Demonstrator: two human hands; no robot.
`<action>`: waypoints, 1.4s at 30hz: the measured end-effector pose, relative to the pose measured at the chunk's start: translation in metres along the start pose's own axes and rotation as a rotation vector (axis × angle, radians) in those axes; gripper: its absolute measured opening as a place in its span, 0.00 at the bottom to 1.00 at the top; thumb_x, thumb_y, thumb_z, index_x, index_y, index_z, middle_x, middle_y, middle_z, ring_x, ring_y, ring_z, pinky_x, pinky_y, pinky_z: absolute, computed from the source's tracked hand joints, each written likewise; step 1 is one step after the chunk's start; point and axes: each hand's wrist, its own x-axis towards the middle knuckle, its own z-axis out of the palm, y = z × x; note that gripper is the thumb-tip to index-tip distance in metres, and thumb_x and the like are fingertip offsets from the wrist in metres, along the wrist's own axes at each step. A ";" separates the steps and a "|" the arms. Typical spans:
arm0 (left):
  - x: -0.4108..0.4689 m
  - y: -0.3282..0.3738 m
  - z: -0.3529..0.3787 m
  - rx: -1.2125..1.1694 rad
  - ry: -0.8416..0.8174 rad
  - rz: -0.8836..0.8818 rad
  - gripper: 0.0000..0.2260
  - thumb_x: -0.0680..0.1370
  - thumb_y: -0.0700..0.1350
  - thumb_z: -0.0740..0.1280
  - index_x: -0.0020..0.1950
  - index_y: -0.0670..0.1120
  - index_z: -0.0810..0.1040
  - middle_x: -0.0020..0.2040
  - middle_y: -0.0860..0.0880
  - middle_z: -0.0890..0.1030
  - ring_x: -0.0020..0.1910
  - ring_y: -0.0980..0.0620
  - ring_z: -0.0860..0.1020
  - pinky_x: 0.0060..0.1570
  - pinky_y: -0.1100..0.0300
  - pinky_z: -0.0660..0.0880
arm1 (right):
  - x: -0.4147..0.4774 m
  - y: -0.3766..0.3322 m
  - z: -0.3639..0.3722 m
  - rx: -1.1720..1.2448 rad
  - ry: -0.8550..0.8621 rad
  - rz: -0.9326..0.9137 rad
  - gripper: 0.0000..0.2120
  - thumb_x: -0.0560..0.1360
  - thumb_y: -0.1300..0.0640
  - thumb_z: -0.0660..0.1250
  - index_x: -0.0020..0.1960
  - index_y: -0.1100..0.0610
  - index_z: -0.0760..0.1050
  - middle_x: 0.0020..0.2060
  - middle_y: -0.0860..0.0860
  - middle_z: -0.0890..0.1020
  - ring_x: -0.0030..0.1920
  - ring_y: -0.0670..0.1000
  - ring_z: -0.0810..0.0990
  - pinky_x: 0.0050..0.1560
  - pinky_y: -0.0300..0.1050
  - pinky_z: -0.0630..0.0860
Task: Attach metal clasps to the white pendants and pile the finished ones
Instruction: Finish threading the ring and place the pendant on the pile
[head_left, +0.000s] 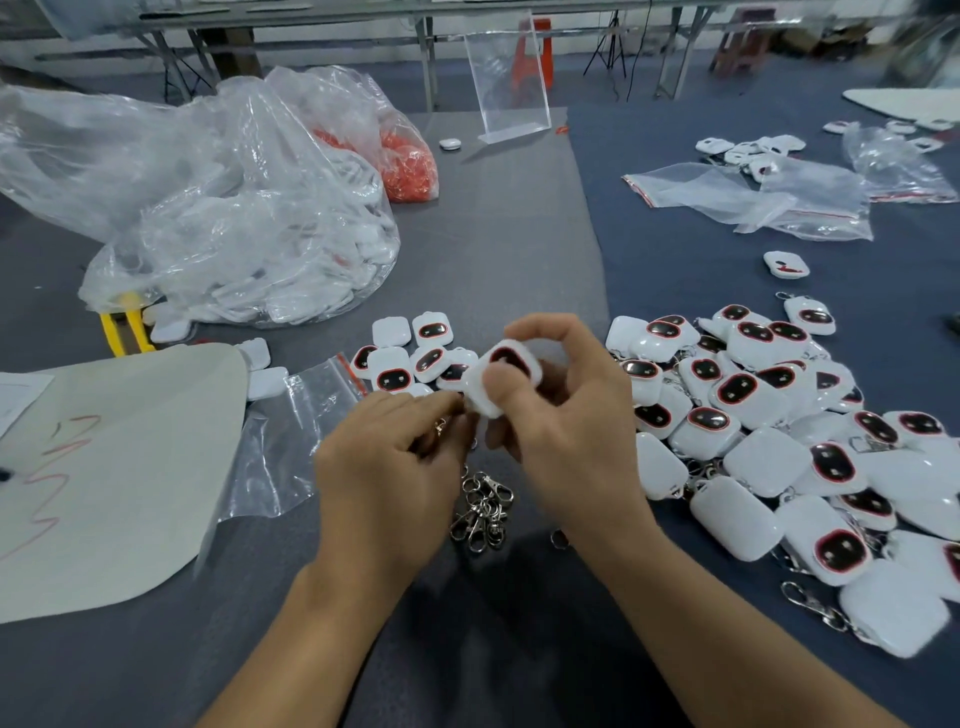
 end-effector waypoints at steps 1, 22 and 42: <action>0.001 0.004 0.002 -0.113 -0.025 -0.097 0.03 0.73 0.48 0.72 0.46 0.54 0.83 0.36 0.56 0.80 0.35 0.57 0.75 0.37 0.64 0.69 | 0.005 -0.001 -0.001 0.147 0.009 0.151 0.08 0.77 0.63 0.71 0.52 0.53 0.77 0.31 0.54 0.82 0.25 0.53 0.78 0.25 0.41 0.71; 0.001 0.009 0.011 -0.249 -0.191 -0.328 0.04 0.74 0.50 0.72 0.45 0.58 0.86 0.37 0.61 0.84 0.40 0.59 0.82 0.40 0.65 0.74 | 0.018 0.007 -0.004 0.256 0.061 0.491 0.04 0.80 0.64 0.68 0.48 0.57 0.78 0.29 0.53 0.79 0.22 0.49 0.73 0.21 0.38 0.66; 0.000 0.003 0.017 0.116 -0.207 -0.079 0.04 0.69 0.49 0.72 0.40 0.52 0.86 0.32 0.54 0.80 0.37 0.58 0.69 0.41 0.61 0.63 | 0.014 0.010 -0.009 -0.518 0.045 -0.032 0.06 0.77 0.54 0.71 0.52 0.45 0.78 0.37 0.41 0.82 0.37 0.40 0.79 0.38 0.30 0.72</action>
